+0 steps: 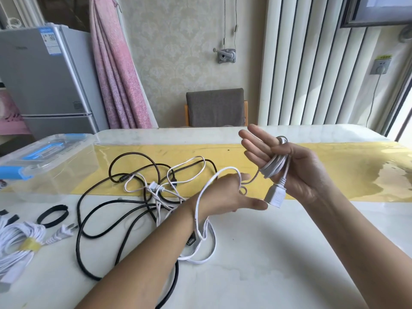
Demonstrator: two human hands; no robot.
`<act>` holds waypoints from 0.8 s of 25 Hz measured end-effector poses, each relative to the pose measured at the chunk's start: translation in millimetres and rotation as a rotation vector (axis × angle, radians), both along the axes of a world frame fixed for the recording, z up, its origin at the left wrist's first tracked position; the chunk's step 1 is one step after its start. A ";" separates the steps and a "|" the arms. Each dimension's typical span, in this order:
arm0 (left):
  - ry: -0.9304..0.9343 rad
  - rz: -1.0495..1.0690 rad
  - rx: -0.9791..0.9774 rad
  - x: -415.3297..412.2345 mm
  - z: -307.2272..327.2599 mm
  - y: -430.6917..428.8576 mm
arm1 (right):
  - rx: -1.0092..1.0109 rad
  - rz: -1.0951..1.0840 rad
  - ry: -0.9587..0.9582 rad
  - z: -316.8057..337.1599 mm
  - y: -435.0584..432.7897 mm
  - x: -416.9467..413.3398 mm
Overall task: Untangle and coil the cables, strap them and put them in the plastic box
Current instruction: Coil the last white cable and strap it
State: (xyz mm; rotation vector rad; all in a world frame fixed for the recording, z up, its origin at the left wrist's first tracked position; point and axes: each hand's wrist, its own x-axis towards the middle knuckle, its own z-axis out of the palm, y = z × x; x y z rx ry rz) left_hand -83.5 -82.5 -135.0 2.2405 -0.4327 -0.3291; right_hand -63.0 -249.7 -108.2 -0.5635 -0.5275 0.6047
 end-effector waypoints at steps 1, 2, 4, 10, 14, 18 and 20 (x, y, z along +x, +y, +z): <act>-0.087 -0.007 0.059 0.7 -3.8 -0.2 | -0.005 0.000 -0.042 2.1 1.6 -2.2; -0.171 -0.008 0.072 0.3 -4.2 0.4 | -0.004 -0.018 -0.059 3.7 3.9 -3.3; -0.268 -0.014 0.038 -4.7 -0.4 1.1 | -0.040 -0.207 -0.032 6.1 2.3 -4.8; -0.517 -0.062 0.037 -12.8 15.7 22.5 | -0.610 -0.613 -0.368 10.3 -15.0 -5.6; -0.702 -0.066 -0.113 -15.4 27.4 28.7 | -0.898 -0.334 -0.421 2.5 -1.5 -18.0; -0.654 -0.009 -0.302 -17.4 36.2 37.1 | -0.942 -0.011 -0.497 -5.1 6.0 -18.0; -0.639 0.021 -0.378 -16.8 41.0 40.6 | -0.903 0.130 -0.558 -4.6 5.0 -20.6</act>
